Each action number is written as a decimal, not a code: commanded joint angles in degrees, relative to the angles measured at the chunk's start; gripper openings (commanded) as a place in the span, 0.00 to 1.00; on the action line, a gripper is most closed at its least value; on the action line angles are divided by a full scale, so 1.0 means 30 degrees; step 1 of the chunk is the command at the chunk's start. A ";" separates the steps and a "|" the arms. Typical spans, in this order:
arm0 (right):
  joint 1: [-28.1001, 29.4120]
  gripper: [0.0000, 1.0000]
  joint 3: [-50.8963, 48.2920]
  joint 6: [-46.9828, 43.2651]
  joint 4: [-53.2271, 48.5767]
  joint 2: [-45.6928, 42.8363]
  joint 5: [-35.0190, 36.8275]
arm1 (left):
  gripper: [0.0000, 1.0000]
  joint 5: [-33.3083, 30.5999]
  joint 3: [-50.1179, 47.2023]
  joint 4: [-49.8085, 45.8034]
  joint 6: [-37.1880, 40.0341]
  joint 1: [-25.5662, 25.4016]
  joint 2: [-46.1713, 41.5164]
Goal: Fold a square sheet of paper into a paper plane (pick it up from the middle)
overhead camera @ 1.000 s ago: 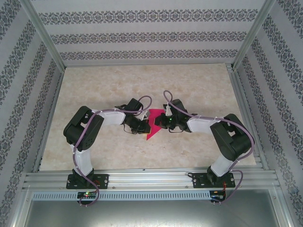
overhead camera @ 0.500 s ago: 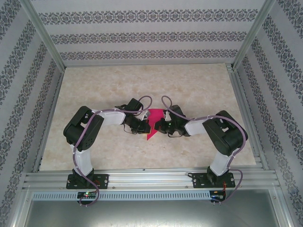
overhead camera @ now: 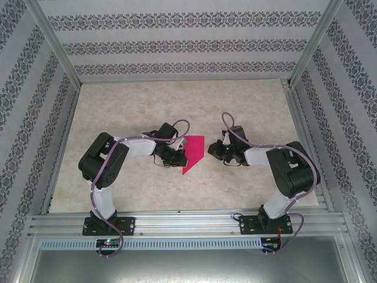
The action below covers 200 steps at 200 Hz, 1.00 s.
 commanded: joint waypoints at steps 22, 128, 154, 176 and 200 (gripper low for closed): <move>0.1107 0.22 -0.0692 0.1710 -0.1861 -0.3613 0.1361 | 0.01 -0.1106 -0.0344 -0.3245 0.0566 0.0139 -0.0277; 0.3202 0.48 -0.0710 0.1303 -0.3880 -0.5162 0.2734 | 0.18 -0.1159 -0.0409 -0.1479 -0.1210 0.0137 -0.4131; 0.3244 0.49 0.0140 0.1332 -0.3480 -0.3974 0.1738 | 0.18 -0.1646 0.0077 -0.1368 -0.1605 0.0123 -0.3870; 0.3275 0.49 0.0637 0.1608 -0.2542 -0.2802 0.0772 | 0.18 -0.1765 0.0214 -0.0876 -0.2108 0.0135 -0.3470; 0.3377 0.50 0.1059 0.1728 -0.2179 -0.1947 0.0434 | 0.17 -0.2078 0.0334 -0.0954 -0.2187 0.0132 -0.3160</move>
